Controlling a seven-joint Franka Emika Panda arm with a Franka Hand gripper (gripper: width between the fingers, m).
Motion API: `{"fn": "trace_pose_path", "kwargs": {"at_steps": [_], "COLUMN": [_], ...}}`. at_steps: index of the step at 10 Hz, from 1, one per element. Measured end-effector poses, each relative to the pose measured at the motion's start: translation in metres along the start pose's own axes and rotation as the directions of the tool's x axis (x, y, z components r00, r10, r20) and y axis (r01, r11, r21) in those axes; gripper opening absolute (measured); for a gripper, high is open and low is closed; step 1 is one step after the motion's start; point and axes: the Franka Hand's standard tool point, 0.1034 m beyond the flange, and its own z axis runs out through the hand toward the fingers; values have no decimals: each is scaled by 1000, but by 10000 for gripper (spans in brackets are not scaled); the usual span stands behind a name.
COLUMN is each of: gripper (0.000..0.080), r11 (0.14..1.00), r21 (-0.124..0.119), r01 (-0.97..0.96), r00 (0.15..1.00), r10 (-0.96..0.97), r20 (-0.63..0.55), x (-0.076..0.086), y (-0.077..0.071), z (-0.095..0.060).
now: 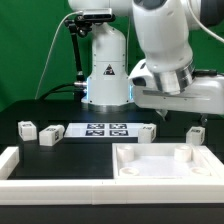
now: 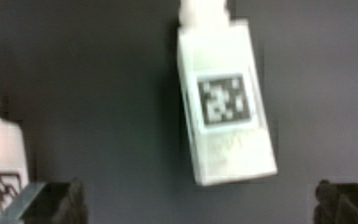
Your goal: Assemble one leg
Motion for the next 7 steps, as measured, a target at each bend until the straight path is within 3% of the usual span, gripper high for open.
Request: {"fn": "trace_pose_path", "kwargs": {"at_steps": [1, 3, 7], "gripper": [649, 649, 649], "r11": [1000, 1000, 998], "r21": [-2, -30, -49], "r01": [12, 9, 30], "r00": [997, 955, 962], "r10": [-11, 0, -15], "r20": [83, 296, 271], "x": [3, -2, -9], "y": [1, 5, -5], "z": [1, 8, 30]}}
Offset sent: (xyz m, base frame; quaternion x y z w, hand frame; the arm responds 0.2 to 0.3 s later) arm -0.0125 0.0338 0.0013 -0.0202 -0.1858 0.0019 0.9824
